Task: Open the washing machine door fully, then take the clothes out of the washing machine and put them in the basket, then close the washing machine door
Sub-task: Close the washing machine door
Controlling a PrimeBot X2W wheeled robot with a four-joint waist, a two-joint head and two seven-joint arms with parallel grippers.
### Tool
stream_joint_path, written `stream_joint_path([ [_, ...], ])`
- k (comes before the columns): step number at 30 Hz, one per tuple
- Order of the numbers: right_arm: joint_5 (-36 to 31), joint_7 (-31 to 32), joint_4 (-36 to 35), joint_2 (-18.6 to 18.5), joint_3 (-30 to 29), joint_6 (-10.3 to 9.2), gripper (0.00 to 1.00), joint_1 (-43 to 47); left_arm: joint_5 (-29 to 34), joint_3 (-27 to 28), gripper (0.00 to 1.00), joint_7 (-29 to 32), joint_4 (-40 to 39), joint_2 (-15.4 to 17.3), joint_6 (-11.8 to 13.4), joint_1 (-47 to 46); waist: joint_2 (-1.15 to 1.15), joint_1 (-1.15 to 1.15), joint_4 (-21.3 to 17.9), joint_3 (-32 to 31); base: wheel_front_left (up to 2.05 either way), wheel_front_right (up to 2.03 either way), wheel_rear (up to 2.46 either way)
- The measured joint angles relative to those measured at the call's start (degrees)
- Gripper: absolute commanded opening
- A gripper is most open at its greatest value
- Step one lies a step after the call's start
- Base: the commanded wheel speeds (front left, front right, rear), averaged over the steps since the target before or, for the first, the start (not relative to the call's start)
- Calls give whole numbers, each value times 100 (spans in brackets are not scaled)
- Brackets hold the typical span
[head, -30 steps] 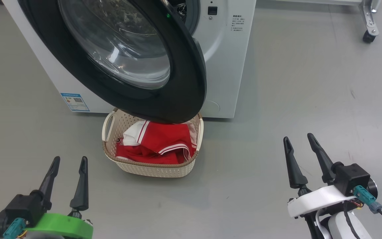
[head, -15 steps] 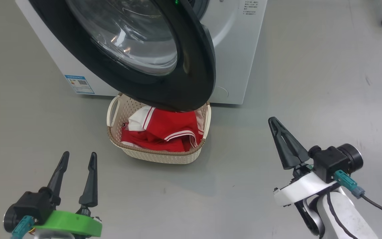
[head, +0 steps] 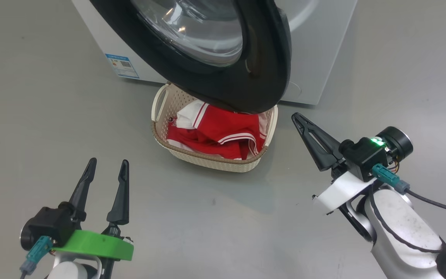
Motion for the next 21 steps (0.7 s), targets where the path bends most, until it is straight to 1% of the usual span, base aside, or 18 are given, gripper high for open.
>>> stream_joint_path([
  [7,282,127,157,-204,209,0,0,-508,0,-23,100,0,40,-75,-18,-117,0,0,370,242,0,0,0],
  [12,383,177,298,-403,210,0,0,-790,-4,-31,100,0,56,-130,-18,-229,0,0,628,415,0,0,0],
  [13,425,193,343,-464,211,0,0,-904,-5,-68,100,0,56,-136,-18,-264,0,0,726,482,0,0,0],
  [21,584,192,644,-704,256,0,0,-1241,-3,-344,100,0,10,-175,-18,-456,0,0,1062,703,0,0,0],
])
